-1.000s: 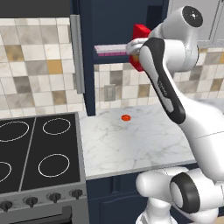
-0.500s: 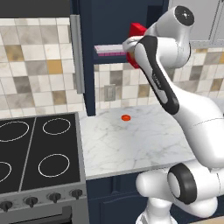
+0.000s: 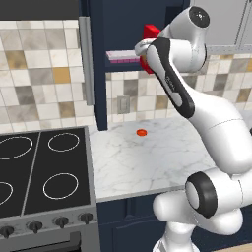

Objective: Pick the boxed food and boxed food from the counter and place them in the cabinets closest to them.

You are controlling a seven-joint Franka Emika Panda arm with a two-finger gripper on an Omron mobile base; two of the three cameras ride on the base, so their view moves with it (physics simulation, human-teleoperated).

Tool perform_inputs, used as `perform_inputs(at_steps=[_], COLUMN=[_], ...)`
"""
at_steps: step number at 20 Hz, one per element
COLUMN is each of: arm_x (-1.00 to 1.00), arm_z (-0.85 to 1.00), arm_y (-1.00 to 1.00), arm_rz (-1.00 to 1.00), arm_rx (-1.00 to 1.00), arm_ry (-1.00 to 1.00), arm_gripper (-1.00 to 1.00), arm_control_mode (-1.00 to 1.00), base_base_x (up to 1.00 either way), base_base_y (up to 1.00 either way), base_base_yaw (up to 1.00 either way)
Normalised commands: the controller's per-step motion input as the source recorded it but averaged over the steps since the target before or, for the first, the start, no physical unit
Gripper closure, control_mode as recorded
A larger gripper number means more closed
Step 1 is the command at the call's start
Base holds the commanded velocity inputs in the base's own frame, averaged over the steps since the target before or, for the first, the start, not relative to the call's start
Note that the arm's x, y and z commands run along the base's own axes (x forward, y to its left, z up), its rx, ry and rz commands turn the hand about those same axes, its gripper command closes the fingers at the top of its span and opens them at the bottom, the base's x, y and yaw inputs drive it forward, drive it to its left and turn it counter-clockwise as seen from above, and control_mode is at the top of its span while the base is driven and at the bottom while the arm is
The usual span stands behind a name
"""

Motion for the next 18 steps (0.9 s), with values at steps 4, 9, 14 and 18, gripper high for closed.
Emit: perform_inputs(at_steps=[4,9,14,18], arm_x=[0.30,0.27,0.25,0.18], arm_z=[0.00,0.00,-0.01,-0.06], arm_y=[0.01,0.02,0.01,0.00], arm_rz=[0.00,0.00,0.00,0.00], arm_rx=[0.00,0.00,-0.01,-0.03], arm_ry=[0.00,0.00,0.00,0.00], arm_gripper=[1.00,1.00,1.00,1.00], arm_control_mode=[-1.00,-1.00,-1.00,-1.00], base_base_x=[0.00,0.00,0.00,0.00], base_base_y=[0.00,0.00,0.00,0.00], base_base_yaw=[0.00,0.00,0.00,0.00])
